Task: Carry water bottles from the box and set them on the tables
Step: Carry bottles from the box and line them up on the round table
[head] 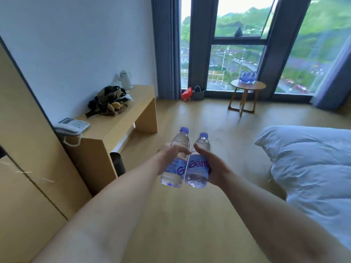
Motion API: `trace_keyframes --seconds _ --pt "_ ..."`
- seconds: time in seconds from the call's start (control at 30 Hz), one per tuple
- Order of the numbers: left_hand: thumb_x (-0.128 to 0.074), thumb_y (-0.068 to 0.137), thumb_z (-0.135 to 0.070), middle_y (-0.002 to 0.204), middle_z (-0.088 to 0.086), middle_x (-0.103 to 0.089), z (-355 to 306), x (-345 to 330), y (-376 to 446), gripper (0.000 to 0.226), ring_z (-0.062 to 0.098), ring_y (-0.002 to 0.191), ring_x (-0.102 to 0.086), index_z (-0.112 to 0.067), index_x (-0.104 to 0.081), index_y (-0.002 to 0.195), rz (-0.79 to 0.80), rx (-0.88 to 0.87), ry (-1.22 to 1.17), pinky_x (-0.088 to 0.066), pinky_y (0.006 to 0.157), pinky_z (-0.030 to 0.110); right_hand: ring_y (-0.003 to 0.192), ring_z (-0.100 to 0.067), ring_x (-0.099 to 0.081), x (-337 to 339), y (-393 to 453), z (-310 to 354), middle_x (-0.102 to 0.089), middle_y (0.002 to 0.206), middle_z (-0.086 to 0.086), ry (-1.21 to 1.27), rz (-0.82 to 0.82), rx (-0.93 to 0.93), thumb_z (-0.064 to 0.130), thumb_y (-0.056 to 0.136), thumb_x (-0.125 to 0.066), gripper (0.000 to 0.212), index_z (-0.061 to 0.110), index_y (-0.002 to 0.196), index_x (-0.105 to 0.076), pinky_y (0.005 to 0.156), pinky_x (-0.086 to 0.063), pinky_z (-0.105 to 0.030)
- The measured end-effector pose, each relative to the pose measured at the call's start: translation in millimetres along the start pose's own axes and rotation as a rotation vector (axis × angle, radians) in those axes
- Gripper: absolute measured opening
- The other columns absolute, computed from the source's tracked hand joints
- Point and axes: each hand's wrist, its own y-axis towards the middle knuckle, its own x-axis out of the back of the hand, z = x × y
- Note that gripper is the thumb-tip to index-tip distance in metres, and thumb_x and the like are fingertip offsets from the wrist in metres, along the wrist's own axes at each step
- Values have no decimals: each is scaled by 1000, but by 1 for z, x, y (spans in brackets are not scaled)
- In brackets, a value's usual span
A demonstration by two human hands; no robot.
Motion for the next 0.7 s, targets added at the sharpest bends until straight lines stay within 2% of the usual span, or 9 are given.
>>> trace_keyframes --seconds 0.07,0.2,0.3,0.4,0.47,0.6,0.67,0.7 --pt "-78 67 -22 104 26 -74 -17 -23 28 56 37 77 -70 -3 -67 119 44 1 6 -59 87 53 100 -43 -71 30 6 21 -70 115 -28 -1 -92 38 41 70 -92 77 3 129 -60 85 -59 -52" --pt "-79 79 -26 104 21 -76 -45 -65 102 47 31 73 -72 -5 -67 119 132 -7 42 -60 70 36 93 -39 -71 86 35 65 -71 107 -23 28 -222 127 44 80 -82 58 9 123 -64 92 -56 -52" --pt "-81 77 -26 88 16 -75 -67 -93 171 39 28 62 -72 -8 -69 110 177 -20 34 -59 60 30 88 -37 -71 133 71 101 -71 101 -21 48 -307 170 43 82 -80 51 9 117 -65 90 -56 -50" --pt "-82 75 -28 84 15 -74 -93 -116 245 43 31 66 -72 -7 -69 109 235 -41 25 -58 63 34 85 -37 -71 177 112 141 -71 97 -21 38 -380 198 40 82 -81 44 10 112 -65 86 -57 -49" --pt "-83 74 -32 78 12 -74 -116 -128 295 39 31 66 -73 -10 -67 102 261 -37 0 -58 62 34 80 -35 -72 204 137 173 -72 92 -19 25 -415 205 38 81 -83 40 12 105 -66 81 -59 -47" --pt "-83 77 -39 62 3 -73 -165 -156 380 42 25 57 -74 -12 -63 102 291 -37 -51 -56 48 29 80 -34 -73 249 183 233 -72 92 -17 5 -463 222 38 79 -85 42 16 108 -64 75 -60 -45" --pt "-83 77 -45 72 5 -76 -187 -172 419 52 27 63 -76 -11 -62 110 312 -35 -52 -58 53 32 81 -33 -73 273 203 257 -72 95 -17 20 -498 213 39 76 -87 49 16 111 -63 77 -60 -46" --pt "-83 77 -48 86 9 -77 -196 -181 437 59 29 71 -77 -10 -61 116 321 -33 -46 -60 59 35 84 -34 -73 285 213 268 -72 97 -18 21 -514 210 40 74 -89 53 16 114 -63 80 -60 -47"
